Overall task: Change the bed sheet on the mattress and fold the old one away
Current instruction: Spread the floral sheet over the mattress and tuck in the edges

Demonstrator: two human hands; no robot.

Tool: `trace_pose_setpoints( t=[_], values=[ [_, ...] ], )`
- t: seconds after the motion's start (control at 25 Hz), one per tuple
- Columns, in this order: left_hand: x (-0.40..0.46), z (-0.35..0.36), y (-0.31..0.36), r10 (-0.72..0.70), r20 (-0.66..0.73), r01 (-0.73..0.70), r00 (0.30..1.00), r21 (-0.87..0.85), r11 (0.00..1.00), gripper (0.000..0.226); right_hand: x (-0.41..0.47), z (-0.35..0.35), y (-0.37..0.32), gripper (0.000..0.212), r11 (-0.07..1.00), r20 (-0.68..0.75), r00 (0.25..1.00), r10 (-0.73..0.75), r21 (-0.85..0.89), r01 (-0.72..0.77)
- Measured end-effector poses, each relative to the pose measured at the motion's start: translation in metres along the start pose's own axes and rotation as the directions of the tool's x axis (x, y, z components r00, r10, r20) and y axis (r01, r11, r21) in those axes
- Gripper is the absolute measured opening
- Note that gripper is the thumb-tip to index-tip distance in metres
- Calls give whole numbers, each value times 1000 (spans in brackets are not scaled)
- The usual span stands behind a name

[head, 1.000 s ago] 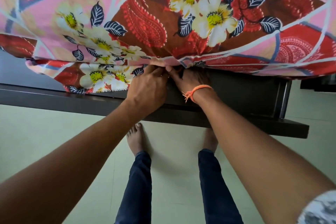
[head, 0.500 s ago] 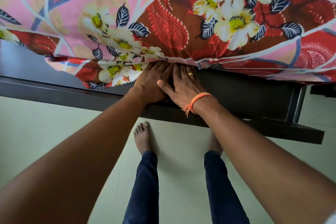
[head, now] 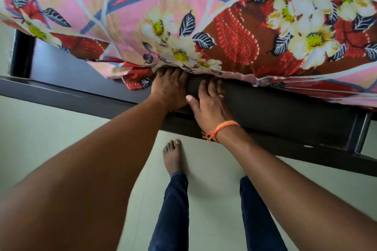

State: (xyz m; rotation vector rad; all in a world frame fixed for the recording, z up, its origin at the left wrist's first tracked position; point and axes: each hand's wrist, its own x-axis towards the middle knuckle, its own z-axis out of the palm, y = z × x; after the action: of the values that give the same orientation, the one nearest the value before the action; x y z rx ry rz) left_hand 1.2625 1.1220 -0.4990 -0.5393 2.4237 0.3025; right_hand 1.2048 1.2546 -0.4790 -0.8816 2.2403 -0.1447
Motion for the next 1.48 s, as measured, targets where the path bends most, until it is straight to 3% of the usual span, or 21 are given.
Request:
trace_pose_setpoints(
  t=[0.08,0.24,0.36,0.48,0.56,0.68,0.84,1.0,1.08,1.16,1.2,1.32,1.36,1.48],
  values=[
    [0,-1,-6,28,-2,-28,1000,30,999,83,6,-3,-6,75,989,64,987,-148,10,148],
    [-26,3,-16,181,-137,-194,974,-90,977,72,21,-6,-6,98,978,73,989,-125,-161,136],
    [-60,10,-48,15,-166,-62,986,-286,956,71,32,1,-28,92,993,45,999,-1,-122,6],
    [-64,9,-62,-41,-85,17,996,-266,964,87,48,12,-71,104,973,19,973,230,2,-230],
    [-46,5,-70,-52,-91,27,994,-255,967,88,46,14,-83,104,961,-11,961,277,-23,-277],
    [-23,-4,-91,-79,-42,70,996,-189,980,91,29,5,-76,85,984,-4,985,175,46,-174],
    [-12,-6,-109,-21,-67,14,998,-94,995,95,13,8,-76,80,972,51,971,-234,-7,235],
    [-27,-17,-110,70,-161,-84,984,-79,993,46,54,6,-88,86,981,77,981,-177,-64,182],
    [-50,-14,-126,7,-264,-54,965,-169,984,30,63,12,-100,96,982,89,987,-136,-123,146],
    [-76,-6,-150,-172,-371,69,912,-274,959,39,64,25,-120,103,990,57,995,-78,-117,84],
    [-79,-4,-158,-199,-362,92,911,-293,952,49,68,29,-130,104,996,39,999,-17,-82,20],
    [-60,-3,-167,-118,-185,71,976,-242,968,64,68,22,-154,93,993,89,990,110,-53,-106],
    [-52,-6,-167,-97,-146,70,984,-181,981,70,60,23,-157,88,997,91,993,72,-48,-68],
    [-38,-12,-181,-104,-73,104,992,-7,995,89,31,23,-159,81,954,182,938,-294,4,298]
  ],
)
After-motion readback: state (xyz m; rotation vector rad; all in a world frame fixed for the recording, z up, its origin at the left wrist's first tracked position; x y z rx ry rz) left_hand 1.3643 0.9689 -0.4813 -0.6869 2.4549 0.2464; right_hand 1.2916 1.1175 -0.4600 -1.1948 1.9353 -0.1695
